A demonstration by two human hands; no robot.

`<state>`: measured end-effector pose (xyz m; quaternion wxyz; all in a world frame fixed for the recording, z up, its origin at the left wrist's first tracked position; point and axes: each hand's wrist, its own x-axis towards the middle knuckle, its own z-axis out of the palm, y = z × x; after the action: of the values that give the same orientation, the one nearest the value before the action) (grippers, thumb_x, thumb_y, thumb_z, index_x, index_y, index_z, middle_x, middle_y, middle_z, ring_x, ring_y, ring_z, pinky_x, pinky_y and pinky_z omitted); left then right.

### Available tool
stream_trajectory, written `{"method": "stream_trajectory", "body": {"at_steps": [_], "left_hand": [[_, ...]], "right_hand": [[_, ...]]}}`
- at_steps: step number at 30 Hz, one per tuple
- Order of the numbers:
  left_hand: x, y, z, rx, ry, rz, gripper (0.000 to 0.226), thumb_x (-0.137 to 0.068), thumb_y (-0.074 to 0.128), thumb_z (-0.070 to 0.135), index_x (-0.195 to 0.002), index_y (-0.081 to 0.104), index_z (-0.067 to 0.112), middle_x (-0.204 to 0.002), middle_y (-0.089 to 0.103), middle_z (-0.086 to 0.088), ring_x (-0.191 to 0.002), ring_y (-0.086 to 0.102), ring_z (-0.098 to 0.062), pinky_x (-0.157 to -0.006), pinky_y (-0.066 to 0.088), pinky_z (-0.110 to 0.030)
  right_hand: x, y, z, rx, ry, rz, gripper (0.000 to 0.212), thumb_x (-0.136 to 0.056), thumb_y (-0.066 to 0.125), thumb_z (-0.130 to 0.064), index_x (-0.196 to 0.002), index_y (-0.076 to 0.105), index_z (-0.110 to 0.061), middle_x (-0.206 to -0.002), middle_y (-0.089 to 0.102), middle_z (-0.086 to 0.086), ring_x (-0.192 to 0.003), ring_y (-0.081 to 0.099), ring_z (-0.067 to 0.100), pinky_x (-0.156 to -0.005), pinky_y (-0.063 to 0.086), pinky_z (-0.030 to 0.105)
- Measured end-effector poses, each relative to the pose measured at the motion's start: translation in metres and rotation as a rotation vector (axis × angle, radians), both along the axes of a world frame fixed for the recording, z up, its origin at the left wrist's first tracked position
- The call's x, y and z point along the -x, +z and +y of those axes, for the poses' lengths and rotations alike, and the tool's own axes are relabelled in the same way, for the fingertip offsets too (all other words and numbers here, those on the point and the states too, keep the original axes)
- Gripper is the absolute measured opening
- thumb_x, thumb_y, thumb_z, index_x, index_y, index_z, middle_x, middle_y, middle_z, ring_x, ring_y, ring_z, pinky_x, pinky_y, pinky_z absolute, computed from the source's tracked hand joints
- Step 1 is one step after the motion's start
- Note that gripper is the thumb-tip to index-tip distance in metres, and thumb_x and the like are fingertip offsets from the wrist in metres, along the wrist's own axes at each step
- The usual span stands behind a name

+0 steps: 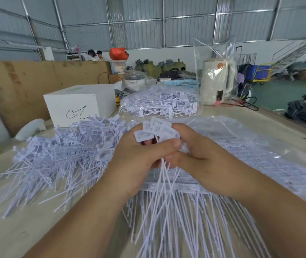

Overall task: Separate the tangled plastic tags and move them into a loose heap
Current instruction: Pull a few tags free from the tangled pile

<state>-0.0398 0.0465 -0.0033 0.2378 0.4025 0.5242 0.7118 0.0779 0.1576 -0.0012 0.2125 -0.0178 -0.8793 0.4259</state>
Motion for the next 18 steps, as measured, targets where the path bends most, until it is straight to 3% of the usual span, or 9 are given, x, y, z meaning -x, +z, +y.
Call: {"method": "stream_trajectory", "body": {"at_steps": [4, 6, 8, 9, 11, 14, 16, 18], "left_hand": [[0.001, -0.002, 0.001, 0.06, 0.005, -0.021, 0.032, -0.062, 0.08, 0.013, -0.093, 0.075, 0.014, -0.093, 0.075, -0.016, -0.08, 0.07, -0.031, -0.067, 0.054, -0.038], [0.001, -0.004, 0.001, 0.079, -0.005, -0.03, 0.028, -0.063, 0.078, 0.014, -0.09, 0.076, 0.019, -0.093, 0.075, -0.013, -0.08, 0.072, -0.028, -0.066, 0.056, -0.036], [0.001, -0.004, 0.001, 0.078, -0.008, -0.034, 0.03, -0.064, 0.078, 0.014, -0.094, 0.075, 0.017, -0.094, 0.076, -0.012, -0.082, 0.073, -0.029, -0.066, 0.057, -0.036], [0.002, -0.004, 0.001, 0.066, -0.002, -0.04, 0.032, -0.065, 0.077, 0.013, -0.097, 0.074, 0.015, -0.095, 0.076, -0.013, -0.084, 0.073, -0.03, -0.066, 0.058, -0.037], [0.004, -0.004, 0.002, 0.029, 0.024, -0.055, 0.033, -0.068, 0.077, 0.008, -0.1, 0.072, 0.008, -0.096, 0.075, -0.015, -0.086, 0.073, -0.032, -0.065, 0.058, -0.037], [0.008, -0.005, 0.003, -0.015, 0.086, -0.048, 0.025, -0.074, 0.076, -0.003, -0.098, 0.068, 0.001, -0.093, 0.074, -0.019, -0.079, 0.072, -0.03, -0.059, 0.054, -0.03], [0.007, -0.005, 0.004, -0.044, 0.101, -0.044, 0.019, -0.074, 0.074, -0.004, -0.091, 0.068, 0.003, -0.086, 0.074, -0.016, -0.073, 0.071, -0.025, -0.055, 0.053, -0.027], [0.007, -0.004, 0.004, -0.089, 0.128, -0.057, 0.02, -0.068, 0.076, 0.0, -0.085, 0.068, 0.007, -0.079, 0.073, -0.011, -0.069, 0.071, -0.021, -0.054, 0.053, -0.025]], "right_hand": [[0.0, -0.001, 0.0, -0.093, -0.038, -0.045, 0.052, -0.097, 0.053, -0.04, -0.143, 0.032, -0.03, -0.103, 0.068, 0.016, -0.095, 0.064, 0.043, -0.082, 0.049, 0.062], [0.001, -0.003, 0.002, -0.097, -0.048, -0.058, 0.058, -0.096, 0.055, -0.04, -0.146, 0.027, -0.033, -0.106, 0.07, 0.011, -0.098, 0.065, 0.036, -0.087, 0.05, 0.058], [0.002, -0.004, 0.006, -0.085, -0.061, -0.052, 0.061, -0.094, 0.059, -0.04, -0.146, 0.026, -0.043, -0.107, 0.069, -0.009, -0.096, 0.066, 0.011, -0.088, 0.054, 0.037], [0.001, -0.003, 0.006, -0.053, -0.048, -0.035, 0.054, -0.094, 0.061, -0.038, -0.138, 0.033, -0.051, -0.104, 0.068, -0.022, -0.093, 0.063, -0.001, -0.082, 0.054, 0.022], [-0.002, 0.001, 0.008, 0.014, -0.002, -0.014, 0.036, -0.093, 0.065, -0.03, -0.114, 0.049, -0.055, -0.09, 0.067, -0.032, -0.082, 0.062, -0.012, -0.066, 0.049, 0.01], [-0.008, 0.011, 0.014, 0.052, 0.006, -0.066, 0.005, -0.089, 0.066, -0.038, -0.091, 0.069, -0.04, -0.075, 0.07, -0.013, -0.066, 0.064, -0.001, -0.06, 0.049, 0.017], [-0.012, 0.014, 0.021, 0.079, -0.014, -0.162, 0.012, -0.086, 0.064, -0.043, -0.084, 0.071, -0.033, -0.077, 0.07, 0.0, -0.068, 0.065, 0.01, -0.06, 0.051, 0.027], [-0.014, 0.015, 0.024, 0.046, -0.041, -0.256, 0.023, -0.092, 0.064, -0.039, -0.074, 0.069, -0.025, -0.072, 0.069, 0.002, -0.064, 0.063, 0.01, -0.061, 0.053, 0.032]]}}
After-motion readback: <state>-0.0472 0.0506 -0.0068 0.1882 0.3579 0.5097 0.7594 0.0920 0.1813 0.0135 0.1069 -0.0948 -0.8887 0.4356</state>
